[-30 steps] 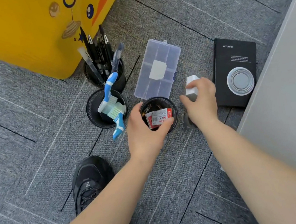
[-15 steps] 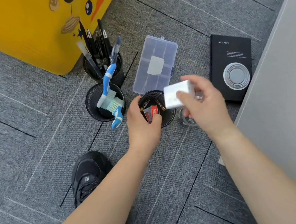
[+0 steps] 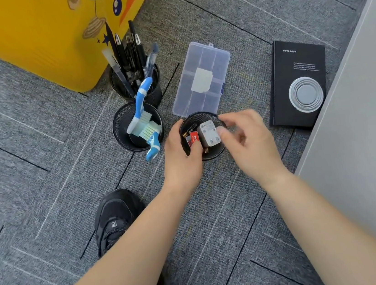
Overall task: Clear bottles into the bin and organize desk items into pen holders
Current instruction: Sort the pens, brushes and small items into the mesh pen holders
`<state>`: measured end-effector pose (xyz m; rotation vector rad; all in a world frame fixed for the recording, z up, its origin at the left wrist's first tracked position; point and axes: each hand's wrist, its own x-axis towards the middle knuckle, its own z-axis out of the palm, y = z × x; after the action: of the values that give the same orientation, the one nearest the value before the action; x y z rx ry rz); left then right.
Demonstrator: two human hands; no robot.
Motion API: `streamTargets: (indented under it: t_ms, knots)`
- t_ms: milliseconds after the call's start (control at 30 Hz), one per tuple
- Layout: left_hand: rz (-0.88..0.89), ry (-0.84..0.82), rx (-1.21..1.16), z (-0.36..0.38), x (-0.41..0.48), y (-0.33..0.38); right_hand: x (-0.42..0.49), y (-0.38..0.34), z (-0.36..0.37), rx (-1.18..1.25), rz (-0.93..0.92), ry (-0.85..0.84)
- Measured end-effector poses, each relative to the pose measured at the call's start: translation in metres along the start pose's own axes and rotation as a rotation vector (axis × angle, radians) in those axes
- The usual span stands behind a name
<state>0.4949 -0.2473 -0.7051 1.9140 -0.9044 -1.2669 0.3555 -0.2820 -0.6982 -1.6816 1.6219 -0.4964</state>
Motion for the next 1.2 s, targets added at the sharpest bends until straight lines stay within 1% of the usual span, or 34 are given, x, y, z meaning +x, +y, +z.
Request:
streamTargets:
  t_ms: [33, 67, 100, 167, 200, 233, 300, 367, 433, 500, 567, 600, 667, 733, 800, 900, 967, 1067, 1200]
  knots:
    - [-0.023, -0.008, -0.014, 0.0, -0.001, 0.0, -0.002, 0.009, 0.0, 0.026, 0.063, 0.065]
    - [-0.047, -0.023, -0.028, -0.001, -0.002, 0.0, -0.003, 0.018, 0.0, -0.001, 0.136, 0.11]
    - [-0.067, -0.043, -0.044, -0.002, -0.003, -0.001, -0.004, 0.028, 0.001, -0.096, 0.211, 0.116]
    - [-0.093, -0.077, -0.074, -0.004, -0.005, -0.002, -0.006, 0.041, 0.0, -0.331, 0.354, 0.016]
    - [-0.099, -0.085, -0.088, -0.005, -0.006, -0.003, -0.005, 0.043, -0.001, -0.381, 0.412, -0.047]
    - [-0.1, -0.089, -0.103, -0.006, -0.006, -0.004, -0.004, 0.044, -0.002, -0.367, 0.449, -0.097]
    - [-0.106, -0.09, -0.128, -0.006, -0.006, -0.006, 0.0, 0.044, -0.002, -0.205, 0.487, -0.161]
    - [-0.114, -0.093, -0.136, -0.006, -0.006, -0.009, 0.004, 0.043, 0.001, -0.025, 0.515, -0.166]
    - [-0.134, -0.094, -0.139, -0.006, -0.006, -0.013, 0.007, 0.038, 0.002, 0.12, 0.557, -0.085]
    - [-0.148, -0.087, -0.168, -0.004, -0.004, -0.017, 0.01, 0.027, -0.004, 0.341, 0.588, 0.07]
    - [-0.157, -0.083, -0.199, -0.004, -0.003, -0.017, 0.015, 0.01, -0.014, 0.571, 0.538, 0.184]
    - [-0.161, -0.083, -0.216, -0.004, -0.002, -0.015, 0.017, 0.001, -0.019, 0.628, 0.477, 0.179]
    - [-0.169, -0.087, -0.243, -0.004, -0.001, -0.012, 0.018, -0.015, -0.025, 0.62, 0.333, 0.041]
    - [-0.162, -0.092, -0.251, -0.004, 0.0, -0.008, 0.019, -0.025, -0.023, 0.488, 0.231, -0.139]
    - [-0.139, -0.096, -0.249, -0.005, 0.001, -0.005, 0.018, -0.025, -0.015, 0.347, 0.164, -0.226]
    - [-0.113, -0.1, -0.24, -0.006, 0.001, -0.001, 0.017, -0.019, -0.004, 0.338, 0.164, -0.22]
    - [-0.111, -0.107, -0.247, -0.007, 0.0, 0.0, 0.016, -0.017, -0.001, 0.407, 0.197, -0.187]
    - [-0.091, -0.12, -0.191, -0.008, -0.001, 0.003, 0.016, -0.017, -0.003, 0.495, 0.232, -0.157]
    - [-0.091, -0.076, -0.182, -0.006, 0.003, -0.001, 0.015, -0.016, -0.007, 0.45, 0.21, -0.296]
